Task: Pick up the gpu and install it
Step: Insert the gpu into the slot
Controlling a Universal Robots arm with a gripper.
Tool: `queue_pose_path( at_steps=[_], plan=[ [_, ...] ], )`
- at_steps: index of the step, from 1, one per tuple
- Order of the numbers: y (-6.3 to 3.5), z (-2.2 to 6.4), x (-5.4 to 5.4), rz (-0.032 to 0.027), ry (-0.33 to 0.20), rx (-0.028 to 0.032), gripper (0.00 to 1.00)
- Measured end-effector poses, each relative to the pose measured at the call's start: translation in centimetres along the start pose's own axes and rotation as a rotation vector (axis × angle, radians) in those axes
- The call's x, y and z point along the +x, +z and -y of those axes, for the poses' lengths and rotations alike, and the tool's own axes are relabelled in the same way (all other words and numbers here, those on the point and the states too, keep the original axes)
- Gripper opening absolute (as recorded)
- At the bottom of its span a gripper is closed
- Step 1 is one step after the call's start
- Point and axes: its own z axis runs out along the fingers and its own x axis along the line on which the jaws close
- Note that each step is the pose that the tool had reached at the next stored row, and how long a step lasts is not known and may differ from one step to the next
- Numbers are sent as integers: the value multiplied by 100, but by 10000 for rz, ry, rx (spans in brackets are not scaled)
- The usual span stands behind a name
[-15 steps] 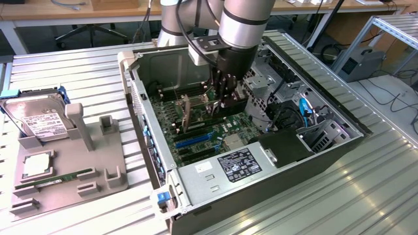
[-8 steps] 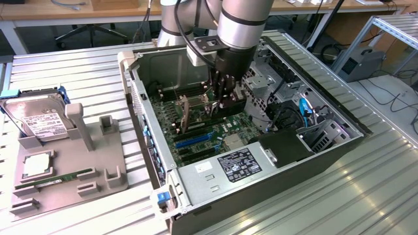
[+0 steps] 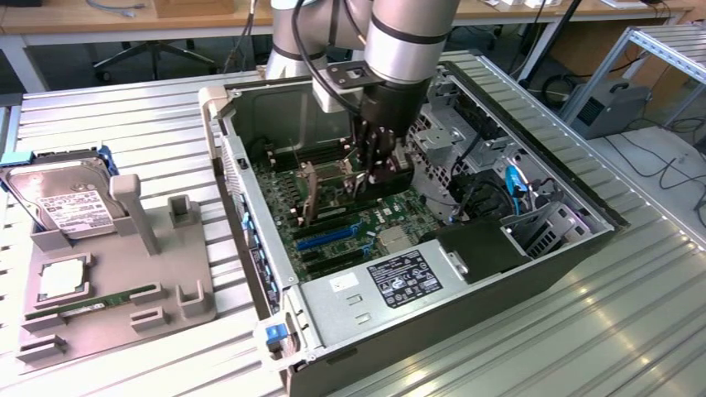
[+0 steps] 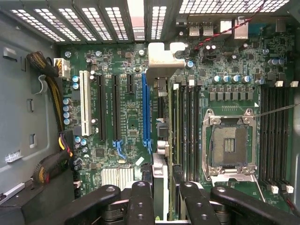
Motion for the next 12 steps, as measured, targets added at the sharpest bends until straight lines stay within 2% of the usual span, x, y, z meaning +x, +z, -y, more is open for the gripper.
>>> queue_pose_path(
  at_steps=[12],
  plan=[
    [10,-104,5,1,0,1,27]
  ],
)
